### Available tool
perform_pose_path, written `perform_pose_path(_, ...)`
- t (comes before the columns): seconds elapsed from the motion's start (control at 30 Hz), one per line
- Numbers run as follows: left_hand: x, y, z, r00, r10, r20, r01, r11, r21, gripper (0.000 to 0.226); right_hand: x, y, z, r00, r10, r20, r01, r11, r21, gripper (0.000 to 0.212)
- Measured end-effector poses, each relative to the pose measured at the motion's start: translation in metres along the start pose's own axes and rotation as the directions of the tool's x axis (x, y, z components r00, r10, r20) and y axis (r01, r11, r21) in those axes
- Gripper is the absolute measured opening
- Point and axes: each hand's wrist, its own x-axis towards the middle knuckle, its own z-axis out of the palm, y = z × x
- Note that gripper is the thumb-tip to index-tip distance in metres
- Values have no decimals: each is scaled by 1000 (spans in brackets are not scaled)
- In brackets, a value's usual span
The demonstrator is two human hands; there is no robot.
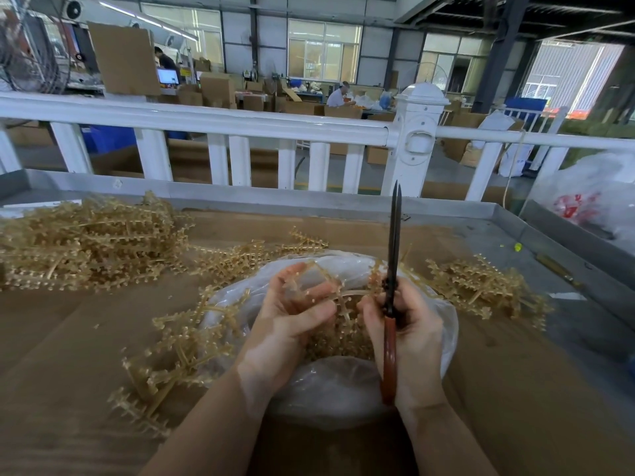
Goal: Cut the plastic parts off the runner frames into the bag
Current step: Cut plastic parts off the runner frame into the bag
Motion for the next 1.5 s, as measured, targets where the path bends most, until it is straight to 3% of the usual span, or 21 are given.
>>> perform_pose_path(0.07,-1,2,1,999,-29,31,28,1000,14,76,1,0,0,1000,-16,-2,16,1000,-7,34)
perform_pose_path(0.2,-4,4,2,989,-96,114,85,992,94,38,1,0,2,997,-74,6,75,993,-88,38)
perform_pose_path(0.37,-6,6,6,994,-110,4,109,990,92,50,-2,-3,2,996,-59,70,63,996,-59,34)
perform_pose_path(0.47,-4,7,5,990,-53,-129,54,999,5,11,-5,-2,1,994,-14,106,22,997,-77,15)
perform_pose_path(0.6,-3,9,6,969,-70,-238,34,988,-152,23,-6,-5,1,994,-57,95,72,985,-160,15)
perform_pose_path(0.7,-5,11,5,964,-83,-251,47,988,-145,18,-6,-2,1,994,-44,102,68,966,-248,13)
perform_pose_path(0.8,-6,14,5,949,-108,-295,61,984,-167,56,-7,2,2,992,13,124,33,932,-362,26)
perform_pose_path(0.87,-6,14,7,943,-106,-314,45,980,-195,62,-8,3,2,991,24,132,36,900,-435,32)
perform_pose_path(1.0,-5,11,5,936,-57,-347,-5,985,-175,30,-9,4,1,982,25,187,82,836,-542,31)
perform_pose_path(1.1,-4,12,6,942,-22,-335,-33,987,-158,20,-9,5,2,976,16,219,120,798,-591,33)
perform_pose_path(1.37,-5,13,4,969,-27,-247,-19,983,-183,43,-10,7,3,963,91,252,93,767,-635,35)
perform_pose_path(1.5,-6,13,9,965,-14,-261,-31,985,-168,35,-10,5,2,962,101,253,84,773,-628,34)
